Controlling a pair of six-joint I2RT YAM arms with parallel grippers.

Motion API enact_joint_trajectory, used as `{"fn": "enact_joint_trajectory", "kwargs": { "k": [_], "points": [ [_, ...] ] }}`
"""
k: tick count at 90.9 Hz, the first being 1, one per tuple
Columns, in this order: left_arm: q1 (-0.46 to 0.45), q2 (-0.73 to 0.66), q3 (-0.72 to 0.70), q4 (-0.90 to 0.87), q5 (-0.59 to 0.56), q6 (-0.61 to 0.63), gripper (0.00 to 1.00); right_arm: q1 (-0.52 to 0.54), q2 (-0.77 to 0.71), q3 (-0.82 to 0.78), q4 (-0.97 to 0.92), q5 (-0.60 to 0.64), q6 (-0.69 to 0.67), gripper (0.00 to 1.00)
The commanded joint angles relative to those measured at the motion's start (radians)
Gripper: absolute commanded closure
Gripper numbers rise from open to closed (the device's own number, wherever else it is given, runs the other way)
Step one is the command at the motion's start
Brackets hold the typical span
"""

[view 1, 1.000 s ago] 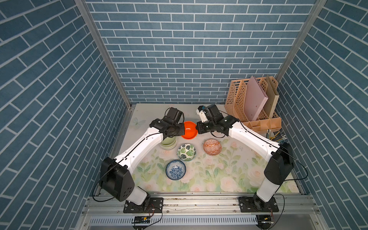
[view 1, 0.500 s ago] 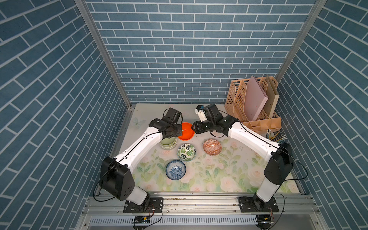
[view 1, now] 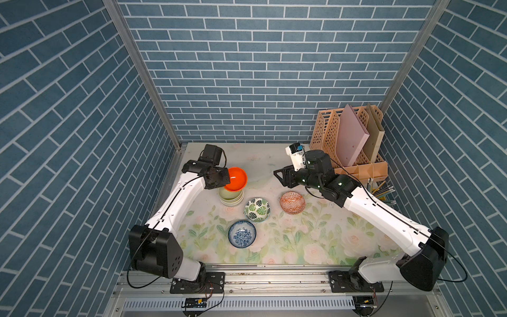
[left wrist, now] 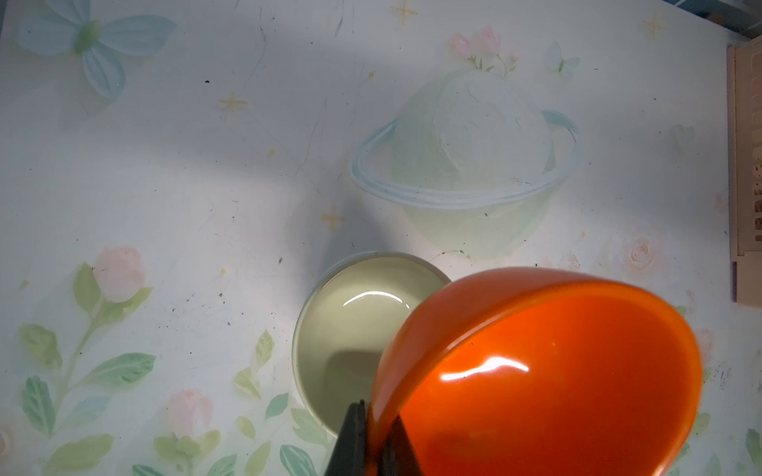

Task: Stack the bowls
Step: Place the bowl on the bowl.

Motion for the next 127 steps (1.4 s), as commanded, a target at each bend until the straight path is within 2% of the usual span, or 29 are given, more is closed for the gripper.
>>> {"fn": "enact_joint_trajectory", "kwargs": {
  "k": [1,19,41,57,127],
  "points": [
    [0.037,-0.011,-0.021,-0.031,0.07,0.029,1.0,-0.006,0.013,-0.038,0.026,0.003,-0.03,0.4],
    [0.079,0.018,-0.075,-0.005,0.115,0.046,1.0,-0.007,0.034,-0.066,0.03,-0.035,-0.03,0.4],
    [0.09,0.042,-0.083,0.001,0.096,0.058,1.0,-0.008,0.083,-0.062,0.011,-0.056,-0.036,0.4],
    [0.097,0.054,-0.086,0.0,0.098,0.064,1.0,-0.009,0.1,-0.05,-0.013,-0.062,-0.056,0.44],
    [0.099,0.079,-0.108,0.005,0.069,0.064,1.0,-0.014,0.121,-0.042,-0.013,-0.085,-0.061,0.44]
  ]
}}
